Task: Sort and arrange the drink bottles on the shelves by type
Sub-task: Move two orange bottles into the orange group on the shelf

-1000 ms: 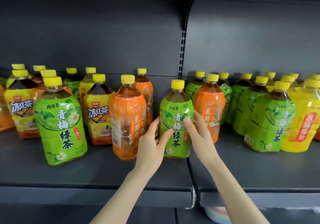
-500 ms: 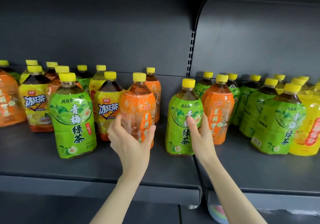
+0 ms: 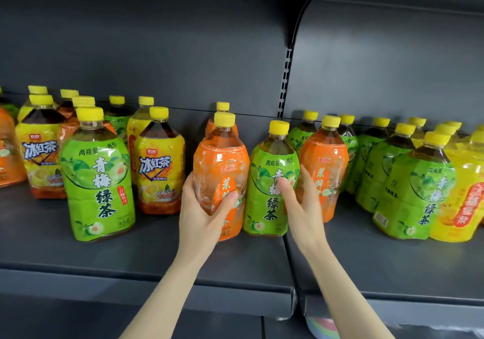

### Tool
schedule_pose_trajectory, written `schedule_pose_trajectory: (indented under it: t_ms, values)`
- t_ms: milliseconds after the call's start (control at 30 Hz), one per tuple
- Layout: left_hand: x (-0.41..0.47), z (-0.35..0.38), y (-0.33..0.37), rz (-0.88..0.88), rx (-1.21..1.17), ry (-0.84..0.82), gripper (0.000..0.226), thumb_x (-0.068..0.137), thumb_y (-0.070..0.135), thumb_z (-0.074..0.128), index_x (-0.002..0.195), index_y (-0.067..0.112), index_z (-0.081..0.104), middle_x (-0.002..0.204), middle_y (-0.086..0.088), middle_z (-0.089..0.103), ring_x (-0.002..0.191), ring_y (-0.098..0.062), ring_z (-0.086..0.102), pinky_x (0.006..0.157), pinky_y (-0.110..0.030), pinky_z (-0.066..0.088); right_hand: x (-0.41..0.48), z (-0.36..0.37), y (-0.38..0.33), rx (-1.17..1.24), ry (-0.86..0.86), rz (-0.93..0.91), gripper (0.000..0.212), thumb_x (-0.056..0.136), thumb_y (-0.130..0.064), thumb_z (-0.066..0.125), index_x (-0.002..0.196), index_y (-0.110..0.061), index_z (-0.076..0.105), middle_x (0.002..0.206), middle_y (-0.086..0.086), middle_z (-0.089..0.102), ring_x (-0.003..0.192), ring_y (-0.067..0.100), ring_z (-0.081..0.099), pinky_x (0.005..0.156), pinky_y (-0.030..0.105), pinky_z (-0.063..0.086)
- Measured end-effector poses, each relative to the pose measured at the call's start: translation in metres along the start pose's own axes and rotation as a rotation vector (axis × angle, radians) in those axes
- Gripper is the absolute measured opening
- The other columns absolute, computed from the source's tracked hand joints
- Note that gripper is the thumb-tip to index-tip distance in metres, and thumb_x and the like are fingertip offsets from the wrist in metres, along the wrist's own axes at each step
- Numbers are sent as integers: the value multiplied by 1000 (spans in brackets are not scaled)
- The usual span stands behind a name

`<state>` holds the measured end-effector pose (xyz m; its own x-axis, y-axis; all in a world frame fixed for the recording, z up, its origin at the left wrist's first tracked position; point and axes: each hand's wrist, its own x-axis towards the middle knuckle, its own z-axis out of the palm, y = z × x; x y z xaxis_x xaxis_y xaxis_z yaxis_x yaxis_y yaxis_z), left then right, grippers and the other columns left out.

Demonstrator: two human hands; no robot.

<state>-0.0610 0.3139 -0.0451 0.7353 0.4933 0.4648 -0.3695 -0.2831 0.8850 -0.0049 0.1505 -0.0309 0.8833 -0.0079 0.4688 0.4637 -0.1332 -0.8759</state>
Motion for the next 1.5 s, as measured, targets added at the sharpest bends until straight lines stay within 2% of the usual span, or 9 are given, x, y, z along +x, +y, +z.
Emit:
schedule_pose_trajectory:
  t_ms: [167, 267, 367, 567, 733, 933, 1133, 1333, 1500]
  values:
    - [2, 1, -5, 23, 19, 5, 90, 66, 59, 72, 139, 31, 27, 135, 9, 46, 120, -11, 50, 93, -32, 49, 17, -36, 4, -138, 287, -68, 72, 78, -57, 60, 140, -27, 38, 142, 1, 29, 133, 21, 31, 110, 47, 34]
    - [2, 3, -4, 41, 74, 32, 91, 68, 59, 70, 141, 26, 26, 136, 5, 45, 120, -12, 48, 92, -29, 46, 34, -49, 8, -82, 256, 65, 87, 82, -50, 68, 150, -24, 20, 153, 2, 21, 140, 19, 26, 114, 46, 31]
    - [2, 4, -2, 40, 95, 46, 88, 66, 53, 65, 141, 23, 28, 137, 2, 46, 119, -14, 49, 89, -26, 43, 46, -57, 12, 127, 135, 192, 88, 87, -43, 64, 153, -22, 11, 149, 0, 38, 134, 19, 42, 110, 45, 37]
    - [2, 4, 0, 17, 108, 55, 85, 68, 55, 66, 138, 21, 32, 132, 1, 50, 115, -16, 53, 82, -22, 45, 46, -65, 13, 75, 110, 187, 56, 82, -43, 70, 130, -22, 49, 117, -2, 64, 103, 15, 64, 83, 31, 52]
    - [0, -1, 1, -23, 84, 59, 93, 57, 67, 69, 134, 24, 39, 127, 4, 55, 113, -16, 56, 89, -36, 50, 22, -69, 11, 39, 143, 180, 70, 55, -69, 76, 109, -29, 59, 118, 4, 63, 102, 20, 66, 87, 40, 55]
    - [-8, -6, 12, -80, -22, -17, 73, 61, 50, 67, 125, 26, 41, 116, 8, 55, 100, -8, 55, 69, -15, 43, -9, -68, -1, 165, 152, 166, 65, 61, -53, 73, 115, -21, 55, 109, 0, 68, 96, 16, 68, 79, 33, 56]
    - [-17, -9, 15, -43, -8, -39, 78, 66, 52, 64, 132, 19, 37, 119, 7, 54, 102, -11, 55, 72, -17, 43, -35, -61, -13, 179, 166, 109, 62, 55, -64, 69, 106, -31, 57, 101, -4, 71, 90, 12, 71, 77, 30, 56]
    - [-50, -6, 37, -25, -102, -19, 77, 67, 54, 73, 128, 22, 40, 105, 21, 55, 90, 3, 57, 65, -10, 42, -64, -68, -29, 196, 155, 58, 59, 54, -64, 68, 102, -31, 58, 94, -6, 74, 84, 11, 72, 68, 26, 57]
    - [-74, 20, 75, 1, -161, -114, 78, 52, 68, 63, 118, 29, 46, 105, 19, 60, 90, 8, 61, 60, -7, 48, -77, -104, -47, 204, 188, 58, 53, 55, -65, 66, 98, -34, 60, 90, -11, 74, 83, 9, 72, 66, 24, 57]
